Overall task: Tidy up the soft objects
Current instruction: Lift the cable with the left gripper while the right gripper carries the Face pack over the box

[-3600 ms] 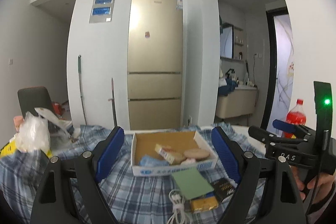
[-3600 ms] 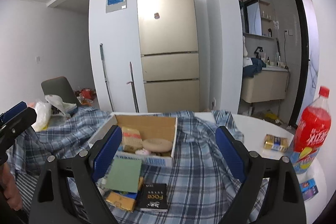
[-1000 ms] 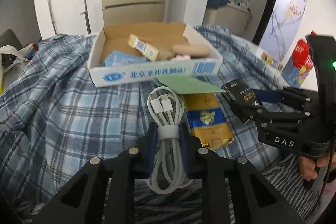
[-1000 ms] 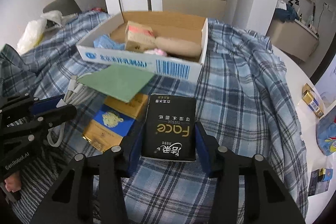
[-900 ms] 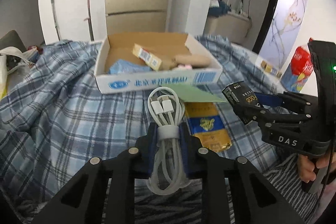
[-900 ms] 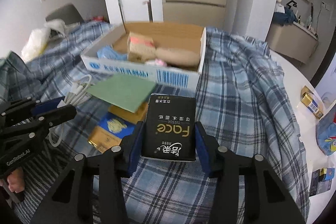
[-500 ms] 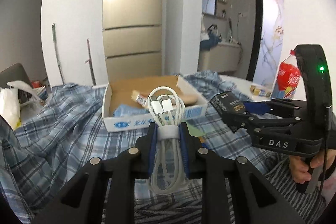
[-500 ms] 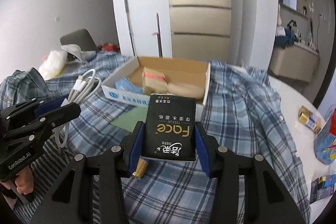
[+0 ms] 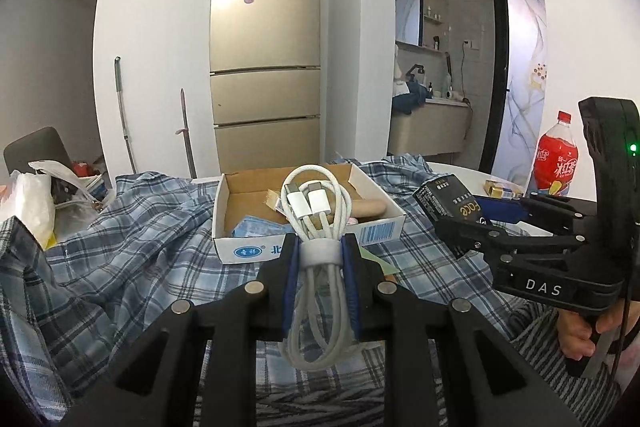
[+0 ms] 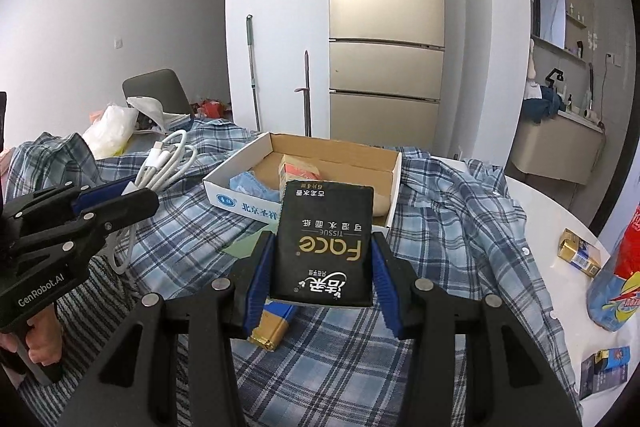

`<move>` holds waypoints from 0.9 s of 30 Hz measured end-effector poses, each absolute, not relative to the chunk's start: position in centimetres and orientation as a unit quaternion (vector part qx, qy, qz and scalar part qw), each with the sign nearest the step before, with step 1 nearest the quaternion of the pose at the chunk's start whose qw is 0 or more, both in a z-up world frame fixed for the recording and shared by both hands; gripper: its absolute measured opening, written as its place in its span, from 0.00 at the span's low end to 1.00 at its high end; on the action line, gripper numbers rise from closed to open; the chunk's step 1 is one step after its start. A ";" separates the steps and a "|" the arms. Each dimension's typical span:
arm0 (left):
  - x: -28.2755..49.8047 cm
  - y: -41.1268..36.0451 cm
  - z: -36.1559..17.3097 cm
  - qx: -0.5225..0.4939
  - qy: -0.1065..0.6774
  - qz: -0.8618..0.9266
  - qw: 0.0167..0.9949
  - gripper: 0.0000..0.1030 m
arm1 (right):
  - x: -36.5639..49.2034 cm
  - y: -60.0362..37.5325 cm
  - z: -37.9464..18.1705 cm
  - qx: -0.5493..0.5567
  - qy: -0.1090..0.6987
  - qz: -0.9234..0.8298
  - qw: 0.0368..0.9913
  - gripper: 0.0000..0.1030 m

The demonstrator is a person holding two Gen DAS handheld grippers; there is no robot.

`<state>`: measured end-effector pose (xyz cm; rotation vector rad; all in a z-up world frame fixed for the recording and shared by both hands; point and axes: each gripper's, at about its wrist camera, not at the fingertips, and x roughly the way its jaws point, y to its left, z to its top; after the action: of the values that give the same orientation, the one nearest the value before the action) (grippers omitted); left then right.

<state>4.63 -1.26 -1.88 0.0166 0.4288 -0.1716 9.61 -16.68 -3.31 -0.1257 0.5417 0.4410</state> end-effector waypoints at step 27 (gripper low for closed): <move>4.0 -2.8 12.5 0.016 0.102 -0.051 0.993 0.22 | 10.4 -15.9 8.7 -0.044 0.158 0.145 0.976 0.45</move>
<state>4.04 -2.75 12.52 0.0324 0.2046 -0.1023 10.39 -15.95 8.71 -0.0896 0.3192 0.2931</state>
